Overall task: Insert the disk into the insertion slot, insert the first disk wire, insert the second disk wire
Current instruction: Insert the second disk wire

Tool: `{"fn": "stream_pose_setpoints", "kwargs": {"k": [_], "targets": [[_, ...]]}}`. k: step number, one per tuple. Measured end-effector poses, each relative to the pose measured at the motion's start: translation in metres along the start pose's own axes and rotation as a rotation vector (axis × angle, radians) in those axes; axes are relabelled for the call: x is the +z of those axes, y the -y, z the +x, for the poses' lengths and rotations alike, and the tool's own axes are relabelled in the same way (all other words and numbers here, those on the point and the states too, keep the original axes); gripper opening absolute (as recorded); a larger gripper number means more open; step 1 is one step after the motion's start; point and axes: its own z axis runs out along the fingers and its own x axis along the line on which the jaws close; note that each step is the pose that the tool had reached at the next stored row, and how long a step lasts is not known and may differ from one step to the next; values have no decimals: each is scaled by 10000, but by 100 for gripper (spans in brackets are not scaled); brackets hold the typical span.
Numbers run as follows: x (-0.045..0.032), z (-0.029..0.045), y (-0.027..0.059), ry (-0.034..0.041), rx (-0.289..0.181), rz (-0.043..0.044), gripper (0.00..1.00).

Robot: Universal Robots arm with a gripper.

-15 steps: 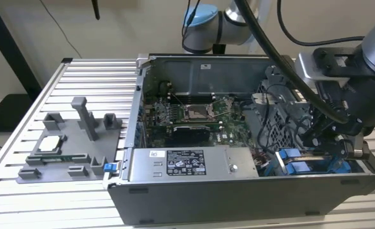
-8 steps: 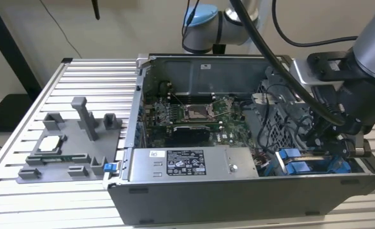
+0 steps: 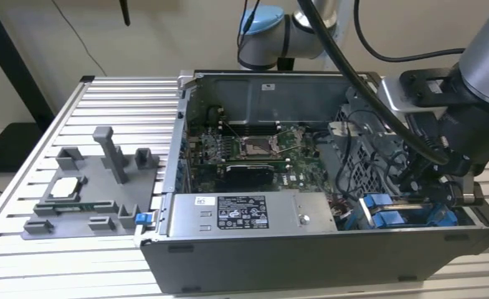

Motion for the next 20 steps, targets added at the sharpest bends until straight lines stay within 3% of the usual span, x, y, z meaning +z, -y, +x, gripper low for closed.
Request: {"fn": "stream_pose_setpoints", "kwargs": {"k": [8,14,20], "targets": [[18,3,-2,-1,1,-7,0],[114,11,-12,-1,-7,28,0],[203,-46,-17,-67,-21,68,0]]}}
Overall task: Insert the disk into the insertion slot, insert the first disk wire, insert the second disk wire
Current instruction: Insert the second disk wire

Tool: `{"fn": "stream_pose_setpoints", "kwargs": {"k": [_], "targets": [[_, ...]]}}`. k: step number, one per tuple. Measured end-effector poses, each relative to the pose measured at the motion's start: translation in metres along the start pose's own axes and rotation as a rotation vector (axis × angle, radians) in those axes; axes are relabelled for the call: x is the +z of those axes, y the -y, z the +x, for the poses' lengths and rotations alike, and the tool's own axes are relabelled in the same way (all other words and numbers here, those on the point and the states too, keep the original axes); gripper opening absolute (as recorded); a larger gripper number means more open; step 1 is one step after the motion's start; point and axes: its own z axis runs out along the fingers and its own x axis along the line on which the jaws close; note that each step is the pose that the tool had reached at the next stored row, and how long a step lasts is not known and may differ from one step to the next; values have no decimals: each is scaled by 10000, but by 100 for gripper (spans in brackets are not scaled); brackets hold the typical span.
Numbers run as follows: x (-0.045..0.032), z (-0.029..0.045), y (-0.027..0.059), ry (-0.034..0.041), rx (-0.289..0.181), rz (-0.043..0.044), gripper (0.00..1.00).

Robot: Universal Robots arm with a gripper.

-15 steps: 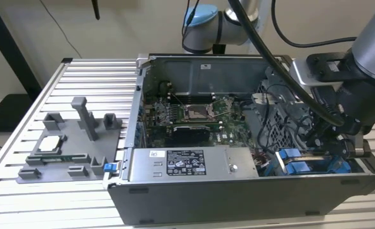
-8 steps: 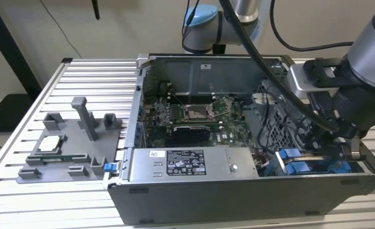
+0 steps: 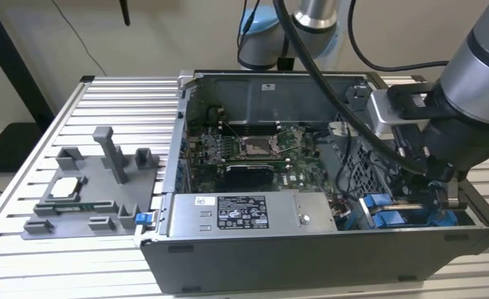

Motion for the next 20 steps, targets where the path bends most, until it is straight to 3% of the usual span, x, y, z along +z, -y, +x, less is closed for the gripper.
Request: {"fn": "stream_pose_setpoints", "kwargs": {"k": [7,20], "targets": [[55,-12,51,-109,-41,22,0],[85,-63,78,-281,-132,42,0]]}}
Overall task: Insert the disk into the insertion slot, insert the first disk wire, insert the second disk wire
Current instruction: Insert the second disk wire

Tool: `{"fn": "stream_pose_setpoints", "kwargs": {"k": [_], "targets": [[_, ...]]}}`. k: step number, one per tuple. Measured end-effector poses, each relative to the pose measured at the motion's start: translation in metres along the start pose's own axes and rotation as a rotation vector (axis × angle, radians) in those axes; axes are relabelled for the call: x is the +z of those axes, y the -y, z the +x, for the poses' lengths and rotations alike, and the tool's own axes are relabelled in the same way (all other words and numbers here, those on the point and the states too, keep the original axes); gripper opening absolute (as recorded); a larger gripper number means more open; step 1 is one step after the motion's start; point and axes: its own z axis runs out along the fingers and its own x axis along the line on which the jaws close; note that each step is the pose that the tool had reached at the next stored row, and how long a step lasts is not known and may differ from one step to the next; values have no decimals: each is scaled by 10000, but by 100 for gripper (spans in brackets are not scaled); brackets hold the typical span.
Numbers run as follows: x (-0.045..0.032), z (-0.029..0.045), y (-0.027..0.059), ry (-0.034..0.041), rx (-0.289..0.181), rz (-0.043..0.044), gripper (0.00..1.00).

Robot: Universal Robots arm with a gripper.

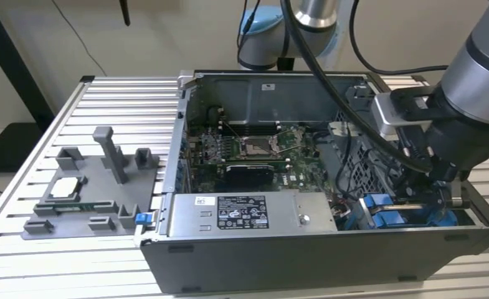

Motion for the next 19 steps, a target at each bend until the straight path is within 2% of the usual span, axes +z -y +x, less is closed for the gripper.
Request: {"fn": "stream_pose_setpoints", "kwargs": {"k": [10,19], "targets": [[26,-14,14,-69,-39,34,0],[55,-44,10,-125,-88,110,0]]}}
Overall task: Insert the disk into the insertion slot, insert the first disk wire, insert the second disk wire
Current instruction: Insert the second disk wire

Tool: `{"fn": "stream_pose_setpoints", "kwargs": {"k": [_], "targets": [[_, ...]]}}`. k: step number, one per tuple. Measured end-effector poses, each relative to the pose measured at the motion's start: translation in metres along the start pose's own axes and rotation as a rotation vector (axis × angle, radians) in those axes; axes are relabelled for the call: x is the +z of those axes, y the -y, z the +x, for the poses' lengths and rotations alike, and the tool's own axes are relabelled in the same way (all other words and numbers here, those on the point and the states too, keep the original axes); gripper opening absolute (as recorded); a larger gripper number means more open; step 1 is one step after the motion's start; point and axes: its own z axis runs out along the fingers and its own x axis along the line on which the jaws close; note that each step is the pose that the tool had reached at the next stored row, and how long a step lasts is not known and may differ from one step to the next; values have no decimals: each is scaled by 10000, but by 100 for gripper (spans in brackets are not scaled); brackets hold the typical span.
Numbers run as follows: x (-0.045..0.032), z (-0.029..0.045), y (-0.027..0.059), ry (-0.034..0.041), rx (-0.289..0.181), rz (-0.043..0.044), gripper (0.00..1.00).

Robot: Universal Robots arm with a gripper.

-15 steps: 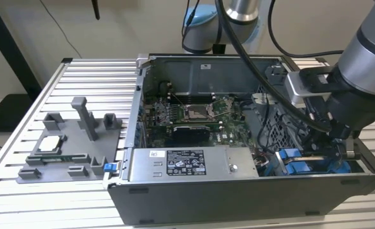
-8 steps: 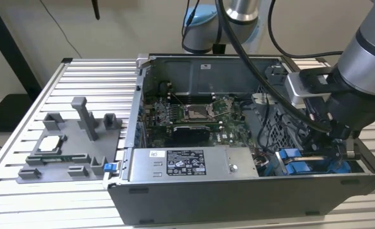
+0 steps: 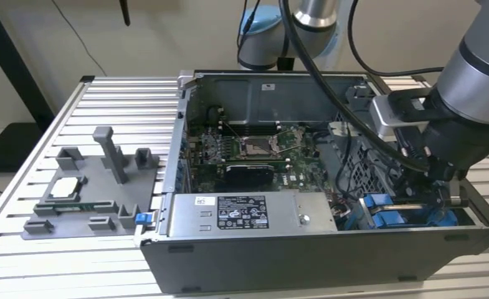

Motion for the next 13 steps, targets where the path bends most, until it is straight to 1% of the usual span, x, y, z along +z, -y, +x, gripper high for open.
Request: {"fn": "stream_pose_setpoints", "kwargs": {"k": [2,4,7,8,10,11,12,13], "targets": [[6,-1,-1,-19,-8,6,0],[13,-1,-2,-55,-14,10,0],[51,5,-7,-114,-22,15,0],[56,4,-8,-123,-23,15,0],[60,3,-9,-116,-22,15,0],[57,2,-8,-109,-21,14,100],[31,-2,-5,-102,-20,15,100],[-16,-10,1,-106,-20,14,100]]}}
